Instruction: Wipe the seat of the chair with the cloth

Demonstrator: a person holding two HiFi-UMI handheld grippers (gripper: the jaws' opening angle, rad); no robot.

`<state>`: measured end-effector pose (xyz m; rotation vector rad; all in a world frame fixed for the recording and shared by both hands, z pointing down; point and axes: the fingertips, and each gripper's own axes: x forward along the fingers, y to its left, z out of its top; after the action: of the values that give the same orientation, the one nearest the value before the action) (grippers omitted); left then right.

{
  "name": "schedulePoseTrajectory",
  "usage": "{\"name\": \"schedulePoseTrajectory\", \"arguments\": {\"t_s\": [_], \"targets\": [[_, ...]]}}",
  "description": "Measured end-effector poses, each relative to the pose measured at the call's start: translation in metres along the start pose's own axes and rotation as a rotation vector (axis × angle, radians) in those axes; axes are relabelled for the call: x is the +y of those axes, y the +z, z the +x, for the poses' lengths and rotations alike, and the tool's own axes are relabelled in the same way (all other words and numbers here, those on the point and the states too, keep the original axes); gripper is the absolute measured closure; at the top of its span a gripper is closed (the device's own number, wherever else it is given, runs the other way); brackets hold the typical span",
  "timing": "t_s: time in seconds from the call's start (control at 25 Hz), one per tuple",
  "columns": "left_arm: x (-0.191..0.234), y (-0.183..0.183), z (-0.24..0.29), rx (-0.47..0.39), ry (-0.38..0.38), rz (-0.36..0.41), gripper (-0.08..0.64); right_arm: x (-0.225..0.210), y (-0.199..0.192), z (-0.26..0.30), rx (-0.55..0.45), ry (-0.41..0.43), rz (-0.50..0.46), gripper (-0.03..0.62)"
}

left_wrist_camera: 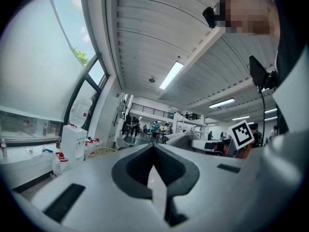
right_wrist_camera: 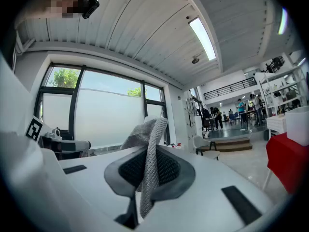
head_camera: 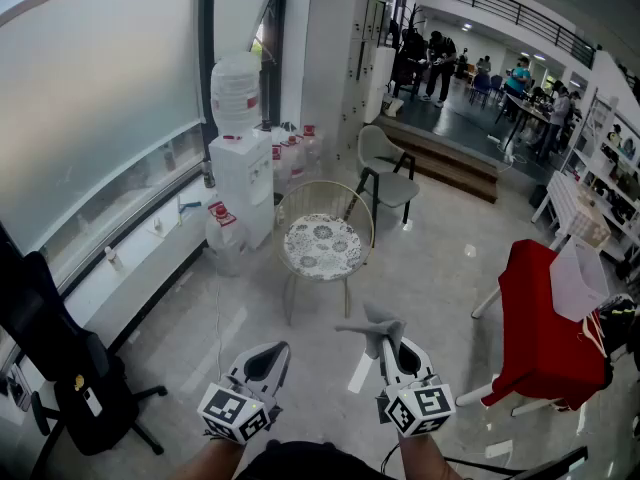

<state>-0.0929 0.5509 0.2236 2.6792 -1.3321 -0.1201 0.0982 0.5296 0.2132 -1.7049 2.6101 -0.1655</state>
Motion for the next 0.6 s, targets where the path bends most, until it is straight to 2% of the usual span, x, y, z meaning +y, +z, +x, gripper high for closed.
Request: {"name": "schedulePoseTrajectory", "arguments": {"t_s": [0.6], "targets": [[0.009, 0.001, -0.009, 0.004, 0.006, -0.009, 0.554, 0.015, 0.000, 0.004, -0.020, 0.014, 0.011, 0.566]]}}
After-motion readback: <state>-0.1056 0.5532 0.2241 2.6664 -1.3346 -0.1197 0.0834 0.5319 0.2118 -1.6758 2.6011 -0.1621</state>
